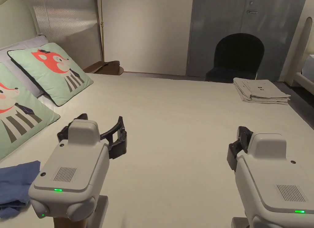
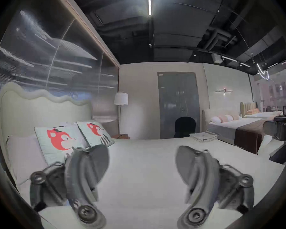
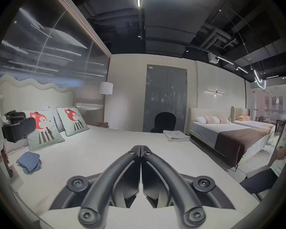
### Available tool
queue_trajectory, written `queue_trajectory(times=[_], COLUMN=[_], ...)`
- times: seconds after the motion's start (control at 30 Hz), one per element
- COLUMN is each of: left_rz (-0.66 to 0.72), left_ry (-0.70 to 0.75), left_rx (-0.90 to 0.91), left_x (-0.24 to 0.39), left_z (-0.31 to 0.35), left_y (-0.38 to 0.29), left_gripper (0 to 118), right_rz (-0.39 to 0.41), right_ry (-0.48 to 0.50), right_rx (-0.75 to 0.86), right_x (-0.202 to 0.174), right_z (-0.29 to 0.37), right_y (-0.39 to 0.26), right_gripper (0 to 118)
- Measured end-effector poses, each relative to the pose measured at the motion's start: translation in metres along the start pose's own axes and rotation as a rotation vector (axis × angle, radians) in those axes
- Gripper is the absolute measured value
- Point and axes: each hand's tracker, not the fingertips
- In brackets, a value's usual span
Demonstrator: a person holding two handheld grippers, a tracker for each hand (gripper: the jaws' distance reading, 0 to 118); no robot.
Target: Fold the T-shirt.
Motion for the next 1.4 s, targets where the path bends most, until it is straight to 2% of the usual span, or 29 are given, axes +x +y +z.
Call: queue_trajectory(times=[0.03, 0.13, 0.17, 0.63, 1.4], left_rz=[-0.004, -0.028, -0.03, 0.013, -0.014], left_ry=[-0.013, -0.022, -0.03, -0.058, -0.075], left_rx=[-0.002, -0.005, -0.008, -0.038, -0.039], left_x=[0.003, 0.014, 0.015, 0.015, 0.016], left_z=[-0.001, -0.002, -0.003, -0.004, -0.002], left_y=[-0.001, -0.002, -0.003, -0.007, -0.007], left_gripper=[67, 4, 0, 0, 0], right_rz=[0.001, -0.002, -0.002, 0.01, 0.02], right_ry=[-0.006, -0.014, -0.017, -0.026, -0.036], right_rx=[0.002, 0.004, 0.004, 0.01, 0.02], right_x=[0.002, 0.005, 0.006, 0.007, 0.007], right_z=[0.001, 0.001, 0.001, 0.003, 0.006], right_y=[0.0, -0.002, -0.002, 0.0, 0.004], right_gripper=[0, 0, 0, 0, 0])
